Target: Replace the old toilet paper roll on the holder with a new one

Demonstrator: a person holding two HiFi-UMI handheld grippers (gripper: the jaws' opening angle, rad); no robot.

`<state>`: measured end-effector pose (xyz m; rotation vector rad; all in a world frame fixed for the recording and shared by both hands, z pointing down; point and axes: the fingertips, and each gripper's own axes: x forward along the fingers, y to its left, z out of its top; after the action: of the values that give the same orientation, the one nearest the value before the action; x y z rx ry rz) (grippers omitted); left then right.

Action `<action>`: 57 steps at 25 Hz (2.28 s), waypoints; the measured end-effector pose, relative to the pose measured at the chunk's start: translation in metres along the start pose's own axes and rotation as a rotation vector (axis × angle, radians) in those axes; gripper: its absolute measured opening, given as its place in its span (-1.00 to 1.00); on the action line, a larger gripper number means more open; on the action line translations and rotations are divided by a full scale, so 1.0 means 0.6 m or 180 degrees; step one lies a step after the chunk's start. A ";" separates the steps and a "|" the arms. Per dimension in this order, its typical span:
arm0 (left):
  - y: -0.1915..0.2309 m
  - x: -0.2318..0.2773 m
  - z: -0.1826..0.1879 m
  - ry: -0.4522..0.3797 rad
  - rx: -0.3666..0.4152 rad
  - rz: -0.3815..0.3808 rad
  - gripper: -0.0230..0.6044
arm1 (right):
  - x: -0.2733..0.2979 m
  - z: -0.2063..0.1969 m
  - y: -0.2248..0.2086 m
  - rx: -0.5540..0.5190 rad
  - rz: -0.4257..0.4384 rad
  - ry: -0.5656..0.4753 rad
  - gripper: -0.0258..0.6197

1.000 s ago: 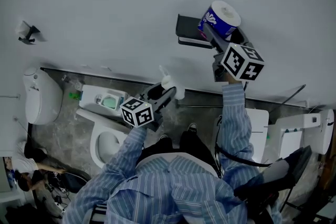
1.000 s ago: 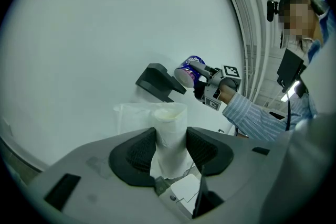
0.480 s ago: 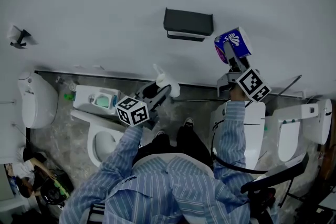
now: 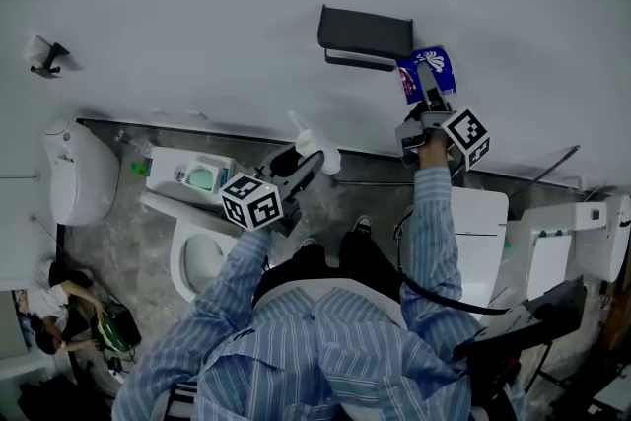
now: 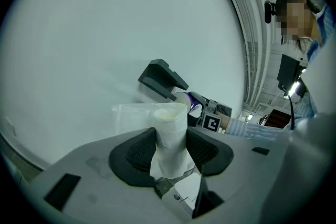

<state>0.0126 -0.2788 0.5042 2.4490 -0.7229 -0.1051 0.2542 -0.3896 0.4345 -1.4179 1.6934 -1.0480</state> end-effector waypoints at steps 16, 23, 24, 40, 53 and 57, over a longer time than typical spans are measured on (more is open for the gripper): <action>0.016 -0.039 0.010 -0.0151 -0.0035 0.0206 -0.35 | 0.034 -0.051 -0.021 0.0916 0.0204 0.0100 0.43; 0.034 -0.063 0.003 -0.0156 -0.0105 0.0226 -0.35 | 0.066 -0.160 0.035 0.0767 0.0414 0.0561 0.43; 0.035 -0.064 0.001 -0.0161 -0.0114 0.0229 -0.35 | 0.071 -0.175 0.041 0.0704 0.0401 0.0641 0.43; 0.034 -0.102 0.002 -0.0240 -0.0134 0.0163 -0.35 | 0.077 -0.209 0.047 0.0781 0.0382 0.0784 0.43; 0.051 -0.142 0.004 -0.0223 -0.0138 0.0126 -0.35 | 0.041 -0.236 0.050 0.0120 0.0191 0.0930 0.43; 0.055 -0.149 0.005 -0.0204 -0.0127 0.0099 -0.35 | 0.006 -0.257 0.035 0.0082 0.0083 0.0929 0.43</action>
<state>-0.0795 -0.2566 0.5124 2.4049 -0.7793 -0.1850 0.1082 -0.3677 0.4839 -1.2702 1.8887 -1.3081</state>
